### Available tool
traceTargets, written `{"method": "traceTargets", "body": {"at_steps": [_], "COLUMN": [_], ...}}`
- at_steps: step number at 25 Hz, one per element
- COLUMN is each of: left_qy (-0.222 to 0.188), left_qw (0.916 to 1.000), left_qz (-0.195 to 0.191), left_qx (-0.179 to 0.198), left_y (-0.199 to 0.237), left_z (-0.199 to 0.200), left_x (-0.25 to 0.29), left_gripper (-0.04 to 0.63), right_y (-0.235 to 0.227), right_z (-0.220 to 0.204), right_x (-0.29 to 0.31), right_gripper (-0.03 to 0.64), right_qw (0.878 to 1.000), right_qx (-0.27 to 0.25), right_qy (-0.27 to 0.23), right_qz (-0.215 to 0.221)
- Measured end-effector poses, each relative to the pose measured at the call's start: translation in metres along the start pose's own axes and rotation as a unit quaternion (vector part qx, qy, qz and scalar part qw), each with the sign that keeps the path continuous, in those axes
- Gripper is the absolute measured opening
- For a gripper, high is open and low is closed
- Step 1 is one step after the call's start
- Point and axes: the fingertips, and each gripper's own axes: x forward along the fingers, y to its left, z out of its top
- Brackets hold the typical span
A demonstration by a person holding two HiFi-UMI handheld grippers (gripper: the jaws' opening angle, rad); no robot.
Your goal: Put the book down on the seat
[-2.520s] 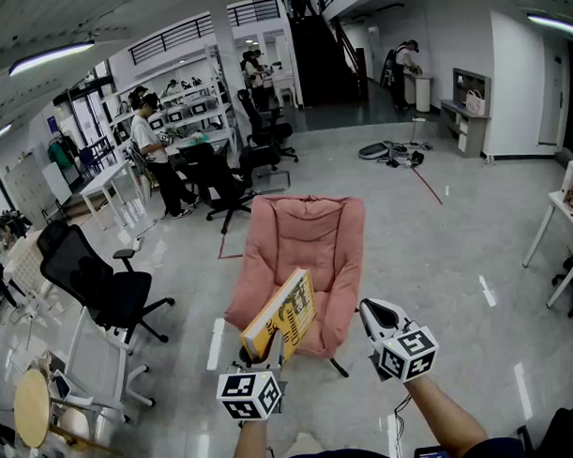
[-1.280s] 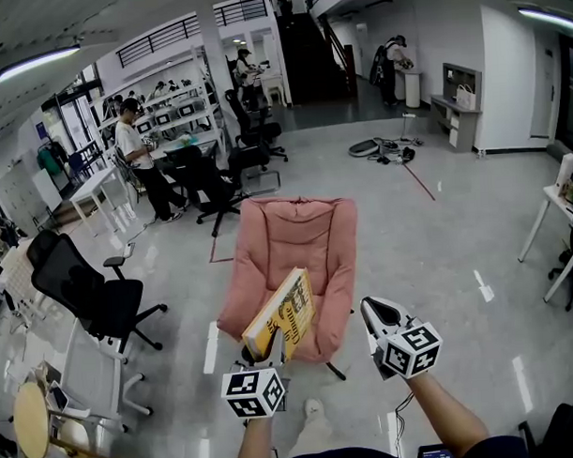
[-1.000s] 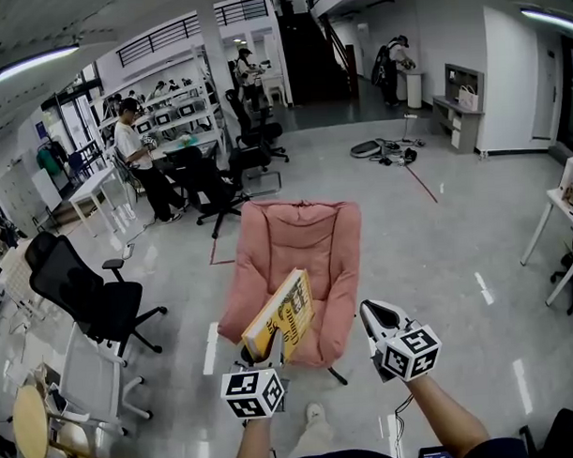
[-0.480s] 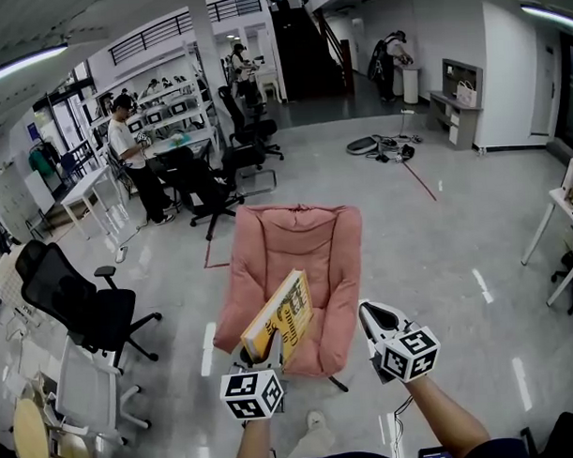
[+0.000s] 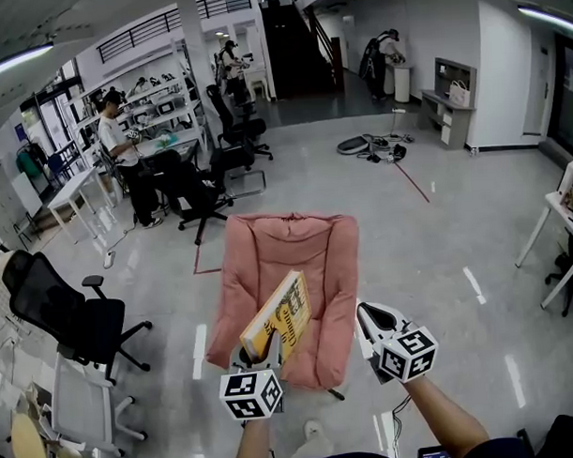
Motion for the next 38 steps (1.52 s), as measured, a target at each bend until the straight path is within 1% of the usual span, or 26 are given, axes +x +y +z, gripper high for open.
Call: {"method": "traceTargets", "body": {"at_steps": [13,22,29,34,38], "left_qy": [0.002,0.008,0.014,0.023,0.021], "left_qw": [0.9999,0.9996,0.999,0.998,0.9973], "left_qz": [-0.014,-0.025,-0.042,-0.056,-0.064], "left_qx": [-0.006,-0.012,-0.007,-0.018,-0.028], "left_y": [0.043,0.072,0.081,0.087,0.092], "left_z": [0.023,0.027,0.028,0.024,0.023], "left_x": [0.056,0.082,0.103,0.114,0.122], "left_gripper": [0.149,0.149,0.149,0.149,0.149], "right_y": [-0.013,-0.014,-0.021,-0.026,-0.025], "right_z": [0.016,0.02,0.019,0.015,0.008], "right_x": [0.062,0.098,0.115,0.127,0.134], "right_gripper": [0.02,0.02,0.02,0.02,0.02], "right_qw": [1.0,1.0,0.999,0.999,0.999], "right_qx": [-0.001,-0.002,0.0,0.001,0.002], "right_qy": [0.004,0.004,0.002,0.006,0.011], "right_qz": [-0.017,-0.028,-0.042,-0.05,-0.053]}}
